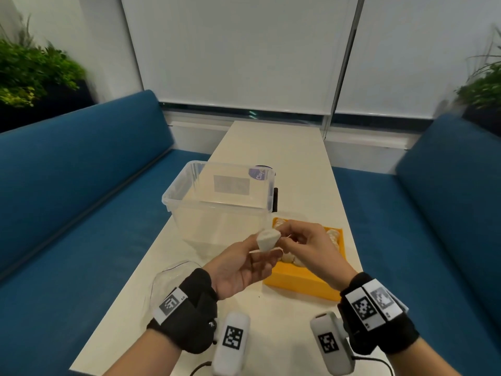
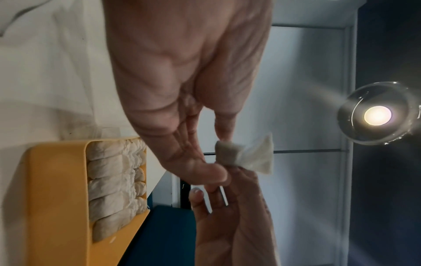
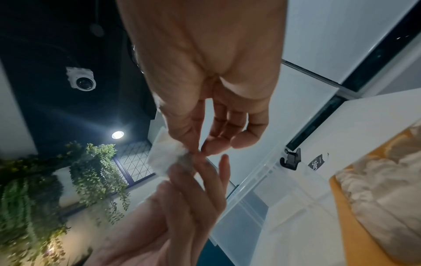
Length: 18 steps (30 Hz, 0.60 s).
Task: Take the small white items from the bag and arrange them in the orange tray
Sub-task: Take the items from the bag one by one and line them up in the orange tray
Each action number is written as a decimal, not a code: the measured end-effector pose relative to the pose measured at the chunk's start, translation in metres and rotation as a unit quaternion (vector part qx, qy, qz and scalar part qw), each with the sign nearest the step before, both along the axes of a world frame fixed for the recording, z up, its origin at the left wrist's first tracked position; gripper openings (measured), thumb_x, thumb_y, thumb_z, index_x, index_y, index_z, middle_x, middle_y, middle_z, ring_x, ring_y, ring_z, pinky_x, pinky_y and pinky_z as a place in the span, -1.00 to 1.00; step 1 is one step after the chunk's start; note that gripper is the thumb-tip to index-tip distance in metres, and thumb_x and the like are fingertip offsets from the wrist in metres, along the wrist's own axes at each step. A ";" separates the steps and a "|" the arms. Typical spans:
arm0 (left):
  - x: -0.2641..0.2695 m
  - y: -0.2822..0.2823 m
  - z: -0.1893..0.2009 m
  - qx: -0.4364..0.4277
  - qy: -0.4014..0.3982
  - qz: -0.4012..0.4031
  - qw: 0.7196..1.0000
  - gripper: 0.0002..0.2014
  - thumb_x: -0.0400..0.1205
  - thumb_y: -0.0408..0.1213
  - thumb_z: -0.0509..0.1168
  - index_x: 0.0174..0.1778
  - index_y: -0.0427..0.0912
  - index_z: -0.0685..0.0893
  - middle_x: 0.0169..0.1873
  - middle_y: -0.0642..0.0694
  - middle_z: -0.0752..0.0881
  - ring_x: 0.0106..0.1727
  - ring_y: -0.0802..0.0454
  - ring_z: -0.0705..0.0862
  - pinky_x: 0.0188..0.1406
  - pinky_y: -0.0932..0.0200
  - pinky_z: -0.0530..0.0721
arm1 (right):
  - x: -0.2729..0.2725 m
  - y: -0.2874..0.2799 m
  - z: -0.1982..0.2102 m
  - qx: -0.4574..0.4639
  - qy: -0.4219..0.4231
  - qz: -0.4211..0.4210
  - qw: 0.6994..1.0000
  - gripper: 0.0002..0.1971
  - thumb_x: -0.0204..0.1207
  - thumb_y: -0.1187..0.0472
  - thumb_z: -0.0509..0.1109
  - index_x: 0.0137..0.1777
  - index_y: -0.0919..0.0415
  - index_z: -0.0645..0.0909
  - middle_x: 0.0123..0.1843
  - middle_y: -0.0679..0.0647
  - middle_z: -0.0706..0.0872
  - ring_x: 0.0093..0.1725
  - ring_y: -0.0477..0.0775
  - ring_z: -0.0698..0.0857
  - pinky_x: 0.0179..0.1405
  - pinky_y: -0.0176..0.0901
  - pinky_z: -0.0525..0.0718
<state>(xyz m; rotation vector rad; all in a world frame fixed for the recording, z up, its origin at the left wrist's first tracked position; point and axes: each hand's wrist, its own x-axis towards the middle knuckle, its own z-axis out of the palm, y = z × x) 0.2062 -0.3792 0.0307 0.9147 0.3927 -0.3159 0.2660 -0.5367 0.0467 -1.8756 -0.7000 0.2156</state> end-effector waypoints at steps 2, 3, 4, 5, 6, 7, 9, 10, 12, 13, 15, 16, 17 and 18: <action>-0.001 -0.001 0.001 -0.005 -0.007 -0.006 1.000 -0.73 0.68 -0.19 0.28 -0.02 -0.37 0.71 -0.38 -0.17 0.75 -0.49 0.13 0.69 -0.47 0.34 0.73 | 0.000 -0.003 0.003 0.004 0.006 0.014 1.000 -0.93 0.51 0.28 0.42 -0.12 0.19 0.75 -0.20 0.04 0.77 -0.28 -0.06 0.63 -0.22 -0.18 0.62; -0.001 -0.001 0.001 -0.013 -0.016 -0.003 1.000 -0.75 0.68 -0.22 0.29 -0.01 -0.38 0.70 -0.40 -0.17 0.74 -0.49 0.13 0.69 -0.46 0.35 0.73 | 0.000 -0.004 0.004 0.011 0.016 0.016 1.000 -0.92 0.52 0.29 0.41 -0.11 0.19 0.75 -0.18 0.07 0.77 -0.29 -0.05 0.62 -0.24 -0.19 0.62; 0.000 0.000 0.001 -0.018 -0.029 0.004 0.999 -0.78 0.67 -0.27 0.29 0.02 -0.38 0.70 -0.37 -0.17 0.75 -0.47 0.12 0.70 -0.44 0.35 0.74 | 0.000 -0.005 0.005 0.018 0.024 0.010 0.999 -0.91 0.54 0.29 0.40 -0.09 0.18 0.75 -0.17 0.09 0.77 -0.31 -0.05 0.62 -0.27 -0.22 0.62; 0.000 0.001 0.000 -0.020 -0.047 0.014 0.999 -0.80 0.66 -0.31 0.29 0.07 -0.38 0.70 -0.32 -0.19 0.78 -0.43 0.11 0.73 -0.41 0.34 0.75 | -0.001 -0.006 0.006 0.027 0.032 -0.003 0.999 -0.89 0.56 0.29 0.38 -0.05 0.16 0.74 -0.17 0.11 0.76 -0.33 -0.07 0.63 -0.29 -0.25 0.63; 0.001 0.002 -0.001 -0.017 -0.066 0.030 0.997 -0.79 0.64 -0.35 0.30 0.11 -0.37 0.70 -0.25 -0.20 0.80 -0.37 0.08 0.76 -0.35 0.32 0.77 | -0.001 -0.007 0.007 0.040 0.042 -0.019 0.998 -0.89 0.57 0.26 0.37 0.00 0.14 0.73 -0.18 0.13 0.74 -0.34 -0.07 0.65 -0.31 -0.28 0.64; 0.002 0.001 -0.002 -0.014 -0.081 0.050 0.995 -0.78 0.62 -0.38 0.31 0.14 -0.36 0.69 -0.19 -0.21 0.82 -0.31 0.05 0.78 -0.29 0.29 0.79 | -0.002 -0.007 0.008 0.054 0.057 -0.034 0.996 -0.88 0.58 0.20 0.36 0.04 0.12 0.71 -0.18 0.15 0.73 -0.34 -0.06 0.67 -0.31 -0.28 0.65; 0.004 0.002 -0.004 -0.007 -0.096 0.097 0.991 -0.80 0.60 -0.43 0.34 0.13 -0.33 0.67 -0.15 -0.23 0.83 -0.22 0.00 0.82 -0.19 0.21 0.81 | -0.006 -0.006 0.010 0.069 0.094 -0.047 0.992 -0.76 0.52 -0.01 0.36 0.08 0.09 0.67 -0.15 0.14 0.73 -0.32 -0.03 0.72 -0.31 -0.25 0.68; 0.005 0.001 -0.005 -0.002 -0.101 0.115 0.988 -0.82 0.60 -0.44 0.34 0.11 -0.31 0.65 -0.13 -0.24 0.83 -0.17 -0.03 0.83 -0.16 0.18 0.82 | -0.007 -0.005 0.011 0.062 0.101 -0.048 0.992 -0.69 0.46 -0.10 0.37 0.08 0.06 0.65 -0.14 0.13 0.75 -0.30 -0.01 0.74 -0.30 -0.24 0.69; 0.006 0.000 -0.006 0.004 -0.109 0.135 0.985 -0.82 0.60 -0.44 0.35 0.11 -0.27 0.62 -0.05 -0.26 0.83 -0.06 -0.05 0.83 -0.10 0.13 0.82 | -0.008 -0.004 0.011 0.024 0.062 -0.052 0.996 -0.68 0.41 -0.11 0.43 0.06 0.06 0.65 -0.15 0.09 0.77 -0.26 0.00 0.78 -0.26 -0.21 0.71; 0.006 0.000 -0.007 0.006 -0.113 0.137 0.984 -0.81 0.60 -0.43 0.35 0.12 -0.26 0.61 -0.02 -0.27 0.82 -0.02 -0.06 0.83 -0.06 0.09 0.82 | -0.007 -0.004 0.011 0.005 0.025 -0.058 0.998 -0.74 0.44 -0.04 0.45 0.04 0.08 0.66 -0.18 0.07 0.78 -0.27 -0.01 0.78 -0.23 -0.22 0.72; 0.004 -0.001 -0.008 0.014 -0.124 0.125 0.984 -0.81 0.61 -0.41 0.35 0.13 -0.24 0.60 0.01 -0.26 0.82 0.03 -0.06 0.82 0.00 0.04 0.81 | -0.002 -0.005 0.014 -0.018 -0.036 -0.074 0.996 -0.88 0.51 0.12 0.45 -0.03 0.13 0.69 -0.25 0.03 0.79 -0.31 -0.07 0.77 -0.20 -0.23 0.72; 0.004 -0.001 -0.009 0.023 -0.129 0.117 0.985 -0.82 0.61 -0.41 0.35 0.12 -0.23 0.60 0.03 -0.27 0.81 0.05 -0.06 0.81 0.00 0.03 0.81 | 0.001 -0.006 0.017 -0.024 -0.056 -0.077 0.995 -0.91 0.52 0.16 0.44 -0.05 0.15 0.70 -0.27 0.02 0.79 -0.33 -0.10 0.76 -0.21 -0.27 0.71; 0.004 -0.001 -0.010 0.038 -0.132 0.110 0.985 -0.82 0.60 -0.42 0.36 0.10 -0.23 0.62 0.06 -0.27 0.80 0.05 -0.05 0.80 -0.01 0.03 0.81 | 0.003 -0.007 0.021 -0.033 -0.070 -0.077 0.994 -0.93 0.53 0.19 0.43 -0.05 0.15 0.71 -0.27 0.01 0.78 -0.35 -0.14 0.74 -0.23 -0.32 0.70; 0.004 -0.002 -0.011 0.058 -0.132 0.104 0.984 -0.82 0.59 -0.43 0.37 0.09 -0.24 0.63 0.07 -0.28 0.79 0.03 -0.03 0.80 -0.02 0.03 0.81 | 0.005 -0.008 0.027 -0.044 -0.084 -0.074 0.993 -0.94 0.53 0.20 0.43 -0.05 0.14 0.70 -0.26 -0.01 0.78 -0.36 -0.17 0.72 -0.25 -0.37 0.70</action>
